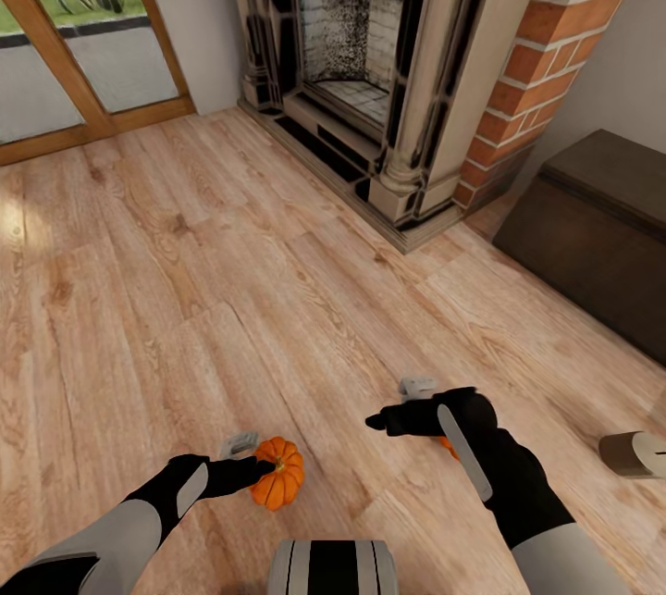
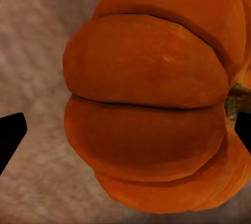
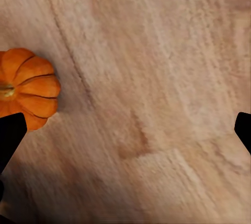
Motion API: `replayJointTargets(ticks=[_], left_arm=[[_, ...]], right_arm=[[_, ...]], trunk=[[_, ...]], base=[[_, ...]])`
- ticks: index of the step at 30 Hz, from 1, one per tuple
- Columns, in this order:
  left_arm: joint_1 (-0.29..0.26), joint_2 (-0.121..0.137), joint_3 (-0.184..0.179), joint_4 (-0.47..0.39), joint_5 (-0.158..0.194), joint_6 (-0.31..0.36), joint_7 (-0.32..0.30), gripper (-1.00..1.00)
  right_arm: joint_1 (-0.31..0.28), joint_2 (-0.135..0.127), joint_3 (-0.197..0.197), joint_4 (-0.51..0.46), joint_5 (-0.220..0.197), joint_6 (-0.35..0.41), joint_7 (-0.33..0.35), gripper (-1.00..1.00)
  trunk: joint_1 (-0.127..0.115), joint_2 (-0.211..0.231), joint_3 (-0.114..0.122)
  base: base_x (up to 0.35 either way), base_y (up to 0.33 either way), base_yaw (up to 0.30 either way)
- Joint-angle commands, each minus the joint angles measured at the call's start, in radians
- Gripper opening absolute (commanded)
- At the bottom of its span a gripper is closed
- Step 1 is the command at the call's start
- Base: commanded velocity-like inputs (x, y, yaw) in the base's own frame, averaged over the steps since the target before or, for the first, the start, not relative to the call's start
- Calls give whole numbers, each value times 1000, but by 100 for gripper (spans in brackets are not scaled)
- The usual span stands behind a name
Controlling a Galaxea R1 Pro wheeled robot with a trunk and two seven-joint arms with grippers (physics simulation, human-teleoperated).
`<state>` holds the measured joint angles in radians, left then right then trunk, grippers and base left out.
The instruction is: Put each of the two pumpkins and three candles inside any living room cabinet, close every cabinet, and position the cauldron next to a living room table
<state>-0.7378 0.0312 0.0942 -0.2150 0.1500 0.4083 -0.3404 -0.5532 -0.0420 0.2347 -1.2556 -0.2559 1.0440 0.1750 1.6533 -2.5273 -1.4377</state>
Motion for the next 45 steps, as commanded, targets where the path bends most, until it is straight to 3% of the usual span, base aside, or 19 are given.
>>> replayJointTargets(ticks=[1, 9, 10, 34, 45], left_arm=[[0, 0, 7, -1, 6, 10, -1, 100], [0, -1, 7, -1, 6, 10, -2, 100], [0, -1, 7, -1, 6, 10, -2, -100], [0, 0, 8, -8, 8, 10, -5, -100], [0, 1, 8, -13, 8, 10, -6, -100]], right_arm=[[-1, -1, 5, -1, 3, 3, 3, 100], [-1, -1, 21, -1, 3, 3, 3, 100], [-1, -1, 21, -1, 3, 3, 3, 100], [-1, -1, 20, 0, 4, 3, 3, 100], [-1, -2, 17, 0, 7, 3, 1, 100]], trunk=[[0, 0, -1], [0, 0, -1], [0, 0, -1], [0, 0, -1], [-5, 2, 42]], base=[[0, 0, 0], [0, 0, 0], [0, 0, 0], [0, 0, 0], [0, 0, 0]])
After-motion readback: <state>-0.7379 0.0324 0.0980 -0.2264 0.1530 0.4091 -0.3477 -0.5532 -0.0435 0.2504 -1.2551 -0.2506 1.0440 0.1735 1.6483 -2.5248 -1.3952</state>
